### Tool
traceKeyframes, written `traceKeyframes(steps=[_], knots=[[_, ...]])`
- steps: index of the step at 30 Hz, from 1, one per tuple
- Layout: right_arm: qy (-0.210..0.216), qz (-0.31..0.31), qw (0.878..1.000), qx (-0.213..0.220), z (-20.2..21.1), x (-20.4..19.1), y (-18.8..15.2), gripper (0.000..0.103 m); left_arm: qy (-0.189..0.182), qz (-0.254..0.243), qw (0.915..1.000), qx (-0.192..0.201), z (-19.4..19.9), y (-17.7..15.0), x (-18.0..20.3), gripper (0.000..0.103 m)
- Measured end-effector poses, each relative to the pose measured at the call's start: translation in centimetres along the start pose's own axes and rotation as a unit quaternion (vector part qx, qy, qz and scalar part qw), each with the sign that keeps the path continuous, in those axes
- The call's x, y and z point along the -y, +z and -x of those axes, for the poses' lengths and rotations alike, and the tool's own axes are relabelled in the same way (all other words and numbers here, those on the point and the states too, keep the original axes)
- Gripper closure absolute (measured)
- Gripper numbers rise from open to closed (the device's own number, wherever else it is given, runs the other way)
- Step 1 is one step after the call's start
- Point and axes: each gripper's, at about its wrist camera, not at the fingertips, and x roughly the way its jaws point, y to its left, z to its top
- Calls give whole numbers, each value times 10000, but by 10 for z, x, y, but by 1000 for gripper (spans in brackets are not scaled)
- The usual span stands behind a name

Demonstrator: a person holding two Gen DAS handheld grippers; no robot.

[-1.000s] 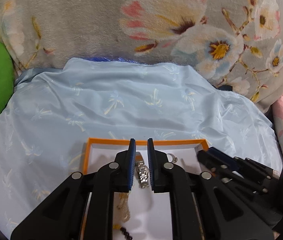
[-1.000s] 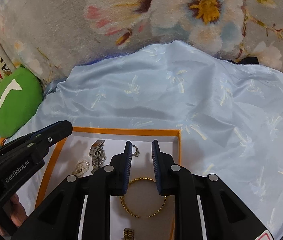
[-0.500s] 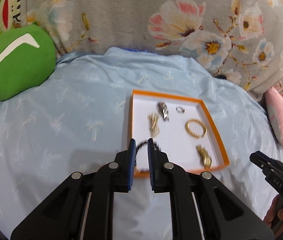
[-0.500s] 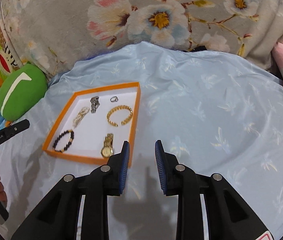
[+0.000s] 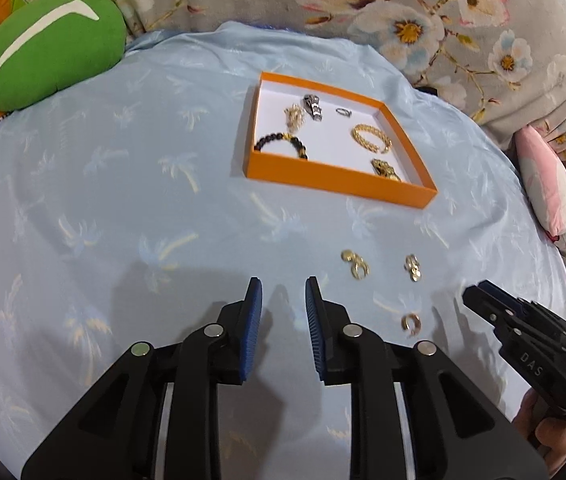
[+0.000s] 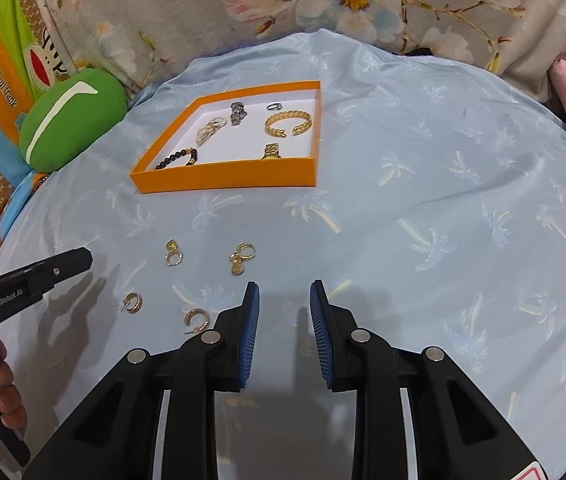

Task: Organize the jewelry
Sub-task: 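Lower the left tool onto a gold hoop earring and close on it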

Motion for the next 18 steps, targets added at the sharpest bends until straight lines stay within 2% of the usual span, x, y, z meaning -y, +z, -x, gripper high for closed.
traceKeyframes(steps=[8, 12, 18], knots=[[144, 56, 9998, -142, -25, -17, 7, 77, -3, -26, 9999, -135, -3, -14, 3, 80], [194, -20, 9997, -176, -35, -20, 12, 77, -25, 40, 9999, -164, -3, -16, 0, 72], [149, 21, 9997, -202, -46, -26, 19, 77, -71, 55, 9998, -201, -4, -18, -2, 71]])
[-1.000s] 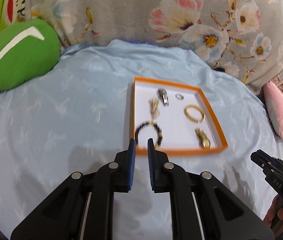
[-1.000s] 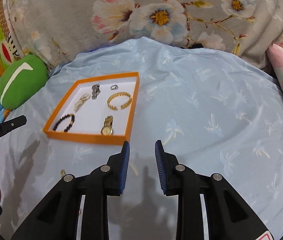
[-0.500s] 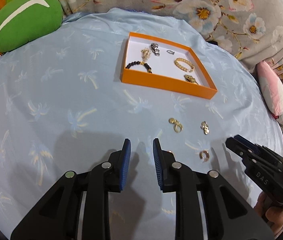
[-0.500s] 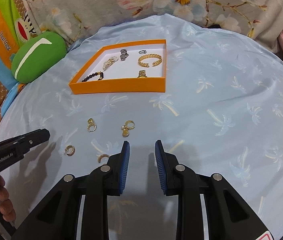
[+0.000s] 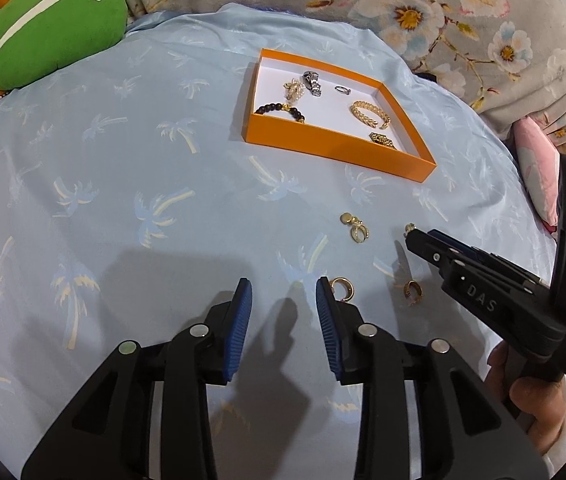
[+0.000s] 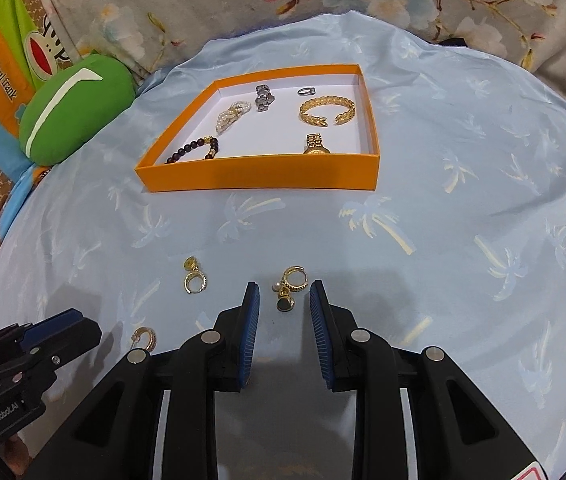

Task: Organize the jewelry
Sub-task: 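Lower the left tool onto a gold hoop earring and close on it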

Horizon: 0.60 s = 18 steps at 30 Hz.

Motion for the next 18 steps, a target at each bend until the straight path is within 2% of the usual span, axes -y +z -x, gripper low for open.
traceKeyframes(steps=[5, 7, 10, 18], knots=[[-28, -5, 10000, 80, 7, 2, -2, 77, -97, -11, 10000, -1, 0, -1, 4, 70], [-19, -63, 9999, 95, 11, 6, -4, 77, -158, -30, 9999, -19, -1, -2, 9, 67], [-46, -171, 9998, 132, 20, 15, -9, 77, -184, -201, 9996, -58, -6, -4, 22, 67], [-148, -384, 9990, 171, 38, 37, -20, 77, 247, -635, 9977, 9, -24, -6, 45, 71]])
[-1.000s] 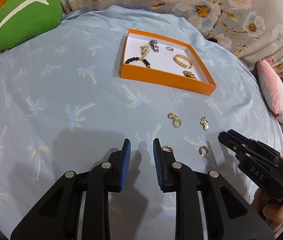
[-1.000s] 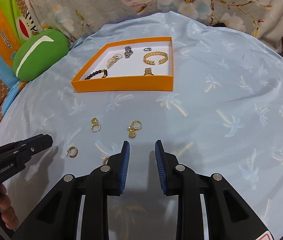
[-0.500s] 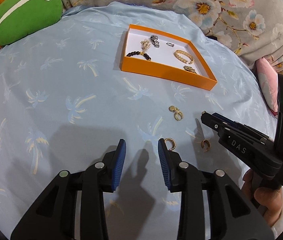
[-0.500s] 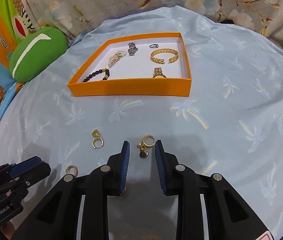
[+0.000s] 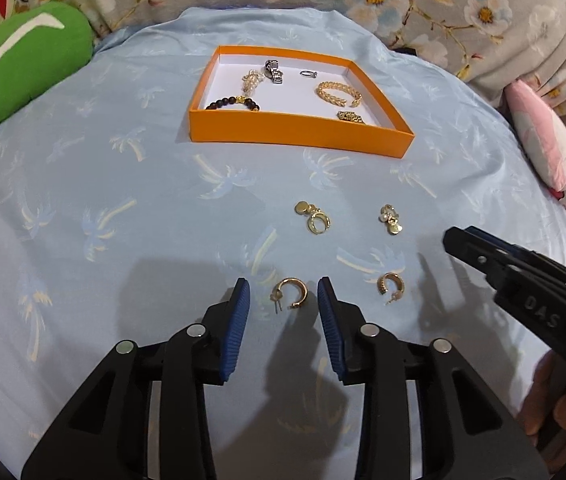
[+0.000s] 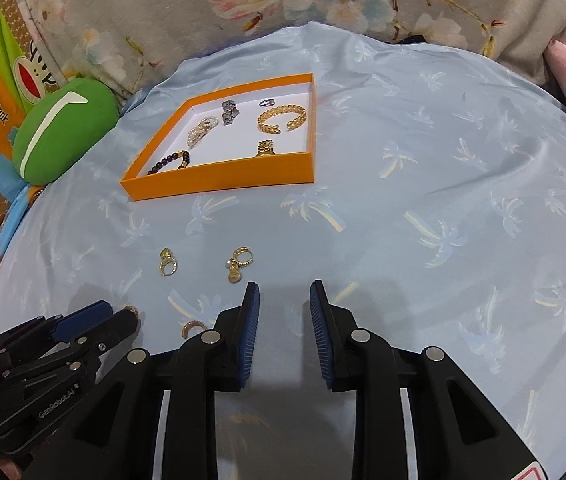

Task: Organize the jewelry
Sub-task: 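Lower the left tool onto a gold hoop earring and close on it, then close the right tool on the second gold hoop earring while the left tool holds its hoop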

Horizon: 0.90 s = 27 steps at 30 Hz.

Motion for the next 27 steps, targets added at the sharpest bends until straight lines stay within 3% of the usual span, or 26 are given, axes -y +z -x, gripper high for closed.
traceKeyframes(steps=[3, 11, 27], knots=[[-22, 17, 10000, 2, 2, 2, -3, 77, 121, -169, 9998, 79, -3, -1, 5, 85], [79, 108, 9999, -50, -1, -5, -5, 77, 41, -82, 9999, 128, 0, -1, -2, 86], [320, 344, 9987, -172, -25, -34, 9, 77, 221, 158, 9991, 312, 13, 12, -28, 86]])
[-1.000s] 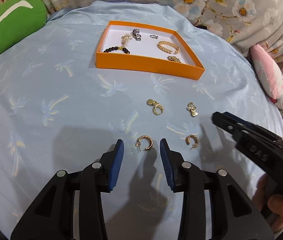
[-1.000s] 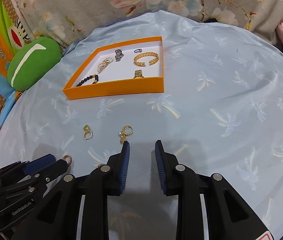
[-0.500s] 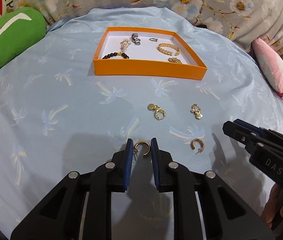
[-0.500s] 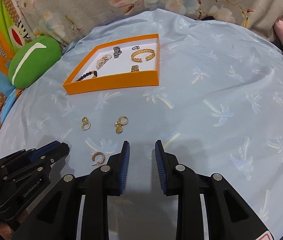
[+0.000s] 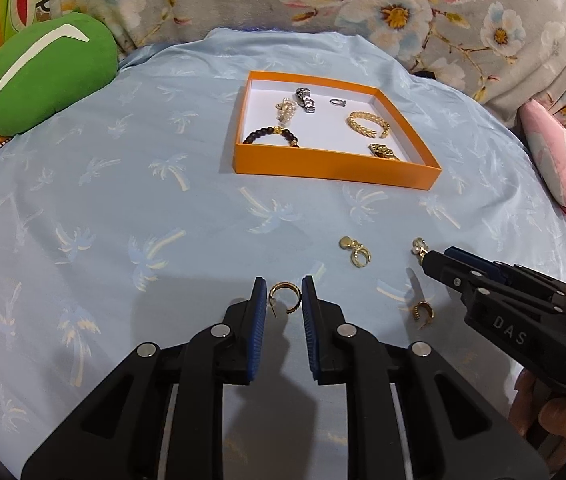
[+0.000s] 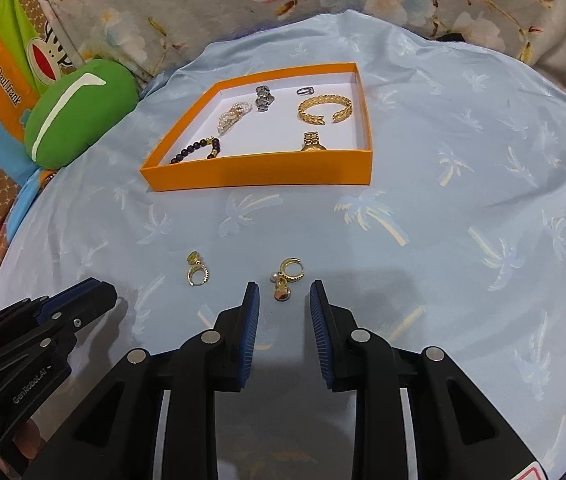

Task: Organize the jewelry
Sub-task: 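Close the right tool on the second gold hoop earring while the left tool holds its hoop, then carry both gold hoop earrings with both tools into the orange box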

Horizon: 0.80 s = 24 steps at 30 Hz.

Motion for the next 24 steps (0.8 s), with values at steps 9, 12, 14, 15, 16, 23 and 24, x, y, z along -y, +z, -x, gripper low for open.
traceKeyframes(steps=[9, 12, 14, 15, 16, 23, 24], knots=[[185, 179, 9996, -125, 14, -15, -31, 77, -49, 58, 9999, -70, -5, -1, -3, 86], [210, 208, 9995, -138, 14, -19, -32, 77, -61, 70, 9999, -88, -5, -2, -4, 86], [185, 257, 9994, -147, 12, -22, -30, 77, -53, 64, 9999, -71, -5, -3, -3, 86], [171, 282, 9993, -164, 9, -24, -30, 77, -57, 68, 9999, -65, -4, -3, -4, 86], [152, 295, 9993, -140, 8, -25, -29, 77, -60, 73, 9999, -64, -4, -3, -3, 86], [-153, 614, 9980, -22, 7, -35, -32, 87, -66, 89, 9999, -70, -3, -4, -4, 86], [-174, 639, 9978, -16, 7, -35, -32, 87, -66, 85, 9999, -67, -3, -4, -4, 86]])
